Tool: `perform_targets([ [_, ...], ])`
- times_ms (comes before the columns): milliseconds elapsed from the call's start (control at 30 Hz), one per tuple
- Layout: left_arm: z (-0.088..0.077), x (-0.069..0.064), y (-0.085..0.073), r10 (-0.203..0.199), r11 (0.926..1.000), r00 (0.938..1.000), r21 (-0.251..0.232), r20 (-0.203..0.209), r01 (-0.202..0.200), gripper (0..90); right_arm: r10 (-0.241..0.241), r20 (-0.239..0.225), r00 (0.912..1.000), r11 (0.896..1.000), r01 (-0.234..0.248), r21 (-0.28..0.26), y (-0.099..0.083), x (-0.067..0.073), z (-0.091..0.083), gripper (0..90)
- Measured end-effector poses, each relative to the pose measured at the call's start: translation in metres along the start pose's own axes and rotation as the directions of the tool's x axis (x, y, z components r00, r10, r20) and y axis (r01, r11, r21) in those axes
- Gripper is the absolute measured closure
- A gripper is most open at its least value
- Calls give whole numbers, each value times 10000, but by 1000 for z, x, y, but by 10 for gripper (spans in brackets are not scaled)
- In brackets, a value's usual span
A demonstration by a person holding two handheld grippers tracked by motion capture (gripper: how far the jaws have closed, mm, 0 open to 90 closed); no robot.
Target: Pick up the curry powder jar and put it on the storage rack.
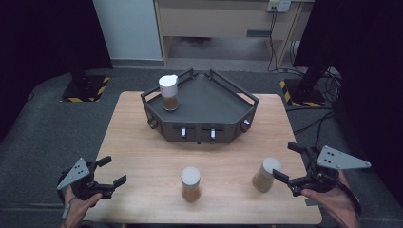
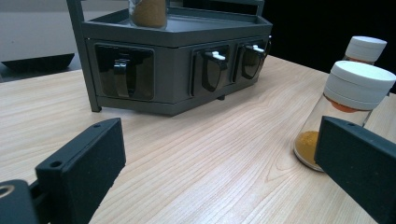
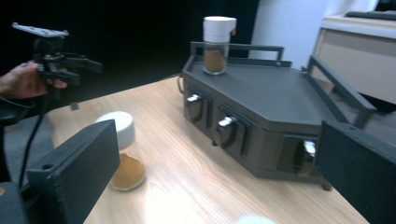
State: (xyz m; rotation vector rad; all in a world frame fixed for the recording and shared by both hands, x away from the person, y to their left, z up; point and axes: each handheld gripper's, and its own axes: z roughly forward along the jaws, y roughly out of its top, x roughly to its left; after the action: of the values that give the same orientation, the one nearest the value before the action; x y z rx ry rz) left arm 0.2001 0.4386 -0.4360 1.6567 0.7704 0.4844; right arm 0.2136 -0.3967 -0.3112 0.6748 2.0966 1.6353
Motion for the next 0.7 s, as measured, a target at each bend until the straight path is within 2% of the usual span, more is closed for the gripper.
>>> perform_targets([
  [67, 0, 0, 0, 12, 10000, 10000, 12, -12, -12, 11, -93, -63, 9999, 9999, 94, 58, 4, -1, 3, 12],
  [100, 0, -1, 0, 23, 10000, 10000, 11, -30, -23, 10, -149, -302, 9994, 9997, 155, 191, 11, -4, 10, 11],
  [333, 0, -1, 1, 32, 10000, 10000, 61, -34, -32, 11, -381, -844, 9957, 9971, 435, 632, 31, -6, 32, 13],
  [367, 0, -1, 1, 61, 10000, 10000, 72, -24, -61, 11, -372, -1062, 9936, 9961, 453, 755, 36, -7, 40, 12],
  [400, 0, -2, 1, 80, 9999, 10000, 85, -15, -79, 11, -372, -1062, 9936, 9961, 453, 755, 36, -7, 40, 12],
  [500, 0, -2, 1, 131, 9999, 9999, 109, -15, -131, 11, -429, -1465, 9883, 9934, 578, 986, 43, -7, 56, 13],
  [700, 1, -3, 2, 165, 9998, 9999, 120, -2, -164, 11, -507, -1909, 9803, 9895, 753, 1237, 48, -7, 79, 14],
])
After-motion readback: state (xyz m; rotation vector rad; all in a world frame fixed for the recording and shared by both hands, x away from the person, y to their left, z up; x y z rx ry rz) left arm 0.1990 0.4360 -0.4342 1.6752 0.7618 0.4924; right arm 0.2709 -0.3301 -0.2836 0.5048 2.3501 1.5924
